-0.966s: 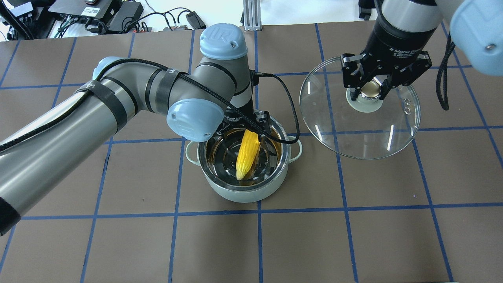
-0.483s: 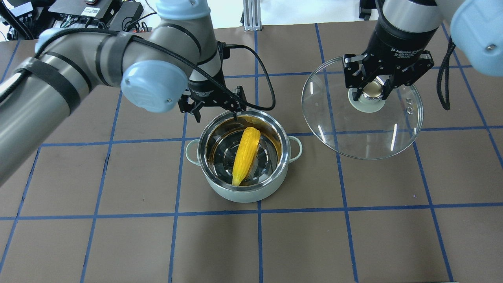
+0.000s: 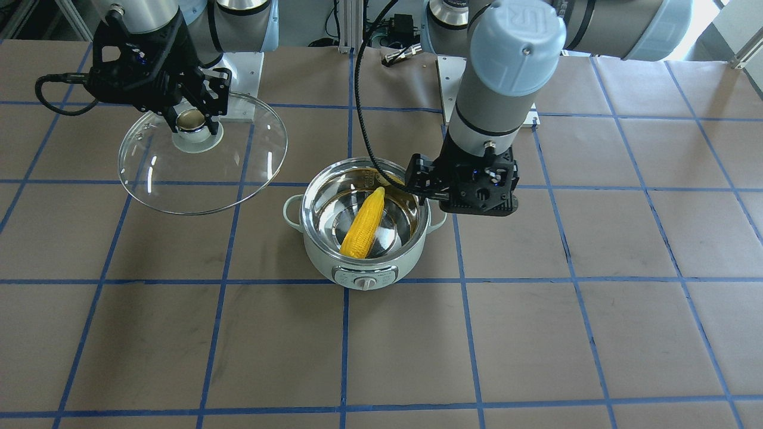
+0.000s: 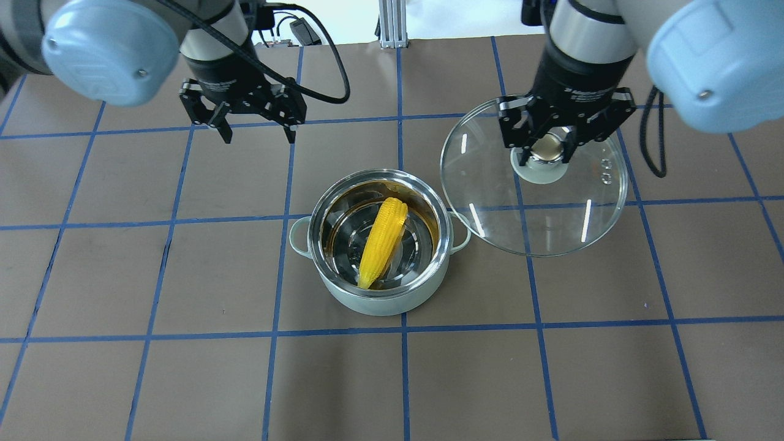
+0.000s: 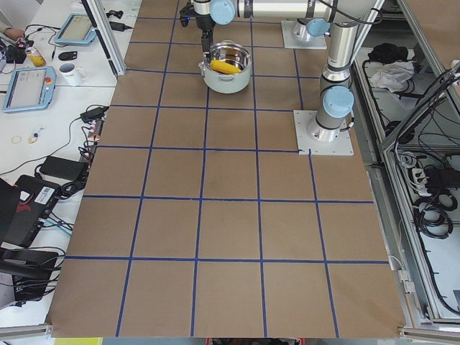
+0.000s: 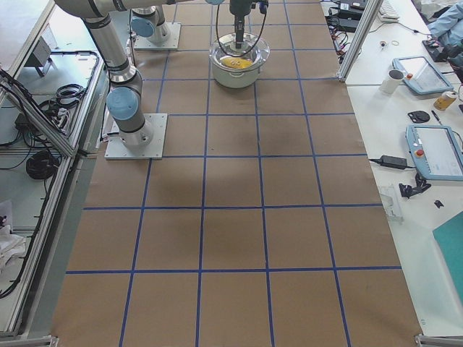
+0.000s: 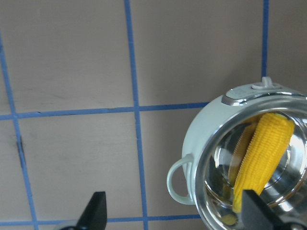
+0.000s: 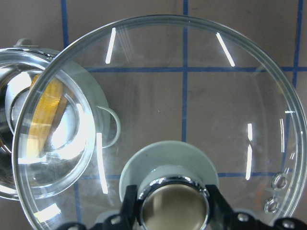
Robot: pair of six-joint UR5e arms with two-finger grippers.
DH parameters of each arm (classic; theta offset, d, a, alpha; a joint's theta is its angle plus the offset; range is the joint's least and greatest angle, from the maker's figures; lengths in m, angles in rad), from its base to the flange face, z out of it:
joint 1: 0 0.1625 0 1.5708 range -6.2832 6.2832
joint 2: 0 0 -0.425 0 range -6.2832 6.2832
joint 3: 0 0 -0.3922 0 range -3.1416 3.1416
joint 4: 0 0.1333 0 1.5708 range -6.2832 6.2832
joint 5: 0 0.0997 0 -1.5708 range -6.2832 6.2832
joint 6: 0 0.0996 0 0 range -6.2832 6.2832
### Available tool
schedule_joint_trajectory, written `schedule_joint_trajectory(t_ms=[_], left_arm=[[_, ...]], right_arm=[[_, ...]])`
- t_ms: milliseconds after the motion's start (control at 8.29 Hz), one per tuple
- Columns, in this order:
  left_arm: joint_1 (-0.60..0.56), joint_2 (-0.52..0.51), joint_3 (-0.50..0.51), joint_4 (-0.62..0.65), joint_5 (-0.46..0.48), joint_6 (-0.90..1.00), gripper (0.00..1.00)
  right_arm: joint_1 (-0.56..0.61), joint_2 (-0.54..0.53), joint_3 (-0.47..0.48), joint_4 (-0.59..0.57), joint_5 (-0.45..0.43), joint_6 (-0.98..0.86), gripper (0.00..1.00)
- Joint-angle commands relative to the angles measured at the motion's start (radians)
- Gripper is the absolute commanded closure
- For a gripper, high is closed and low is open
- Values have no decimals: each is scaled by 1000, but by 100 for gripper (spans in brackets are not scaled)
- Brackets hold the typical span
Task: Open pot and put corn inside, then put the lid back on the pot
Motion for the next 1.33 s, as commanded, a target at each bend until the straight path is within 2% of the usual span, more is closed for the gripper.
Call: schedule_joint_trajectory(t_ms=[0, 241, 724, 1207], left_arm=[[112, 60, 24, -53, 26, 13, 0], [112, 75, 21, -53, 29, 33, 0], [110, 99, 7, -68, 30, 33, 0], [110, 103, 7, -79, 32, 33, 0]], right_arm=[[200, 133, -52, -54, 3, 179, 71], [292, 235, -97, -97, 9, 299, 71], [415, 358, -99, -227, 26, 489, 71], [417, 372, -79, -211, 6, 466, 71]])
